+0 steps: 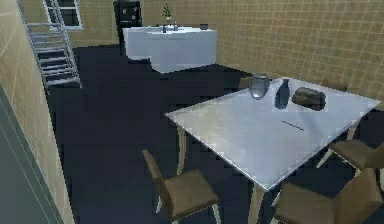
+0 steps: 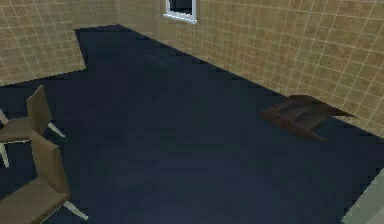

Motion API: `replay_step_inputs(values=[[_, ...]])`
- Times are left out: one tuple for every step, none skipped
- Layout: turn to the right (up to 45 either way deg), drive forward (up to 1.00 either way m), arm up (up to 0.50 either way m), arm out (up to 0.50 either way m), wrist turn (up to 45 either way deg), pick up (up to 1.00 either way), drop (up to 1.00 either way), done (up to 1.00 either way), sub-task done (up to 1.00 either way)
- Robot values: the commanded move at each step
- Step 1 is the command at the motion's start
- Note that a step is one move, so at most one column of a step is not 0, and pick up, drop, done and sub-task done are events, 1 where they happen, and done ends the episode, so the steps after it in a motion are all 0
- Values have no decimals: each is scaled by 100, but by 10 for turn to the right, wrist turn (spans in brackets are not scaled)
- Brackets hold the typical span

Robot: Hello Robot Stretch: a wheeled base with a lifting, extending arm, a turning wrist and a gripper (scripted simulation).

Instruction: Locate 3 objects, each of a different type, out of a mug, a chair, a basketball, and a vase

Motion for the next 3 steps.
replay_step_inputs(values=[[0, 0, 0, 0, 0, 0, 0, 0, 100], [450, 0, 0, 0, 0, 0, 0, 0, 0], [450, 0, 0, 0, 0, 0, 0, 0, 0]])
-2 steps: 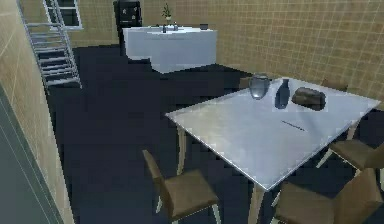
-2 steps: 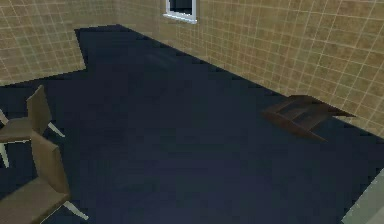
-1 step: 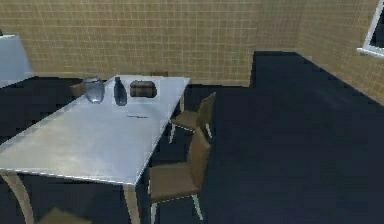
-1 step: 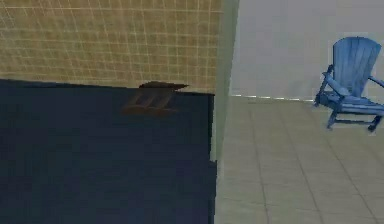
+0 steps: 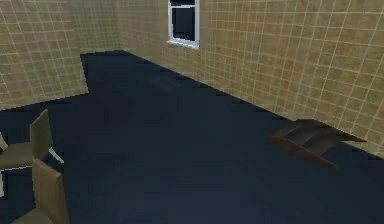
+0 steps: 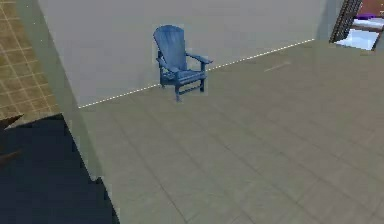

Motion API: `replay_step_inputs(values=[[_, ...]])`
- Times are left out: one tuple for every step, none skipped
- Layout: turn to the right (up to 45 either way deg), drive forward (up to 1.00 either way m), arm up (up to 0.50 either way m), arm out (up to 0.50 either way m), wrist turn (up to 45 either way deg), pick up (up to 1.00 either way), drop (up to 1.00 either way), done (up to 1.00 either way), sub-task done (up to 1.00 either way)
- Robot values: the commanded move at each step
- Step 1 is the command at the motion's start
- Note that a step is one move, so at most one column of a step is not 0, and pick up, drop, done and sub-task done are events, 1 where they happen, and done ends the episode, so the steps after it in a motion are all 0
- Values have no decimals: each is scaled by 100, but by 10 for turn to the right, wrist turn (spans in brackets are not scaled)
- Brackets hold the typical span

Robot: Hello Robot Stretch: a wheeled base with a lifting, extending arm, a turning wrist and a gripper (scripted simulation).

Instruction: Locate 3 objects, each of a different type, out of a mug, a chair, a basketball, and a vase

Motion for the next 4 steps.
replay_step_inputs(values=[[0, 95, 0, 0, 0, 0, 0, 0, 0], [-330, 0, 0, 0, 0, 0, 0, 0, 0], [0, 100, 0, 0, 0, 0, 0, 0, 0], [-30, 0, 0, 0, 0, 0, 0, 0, 0]])
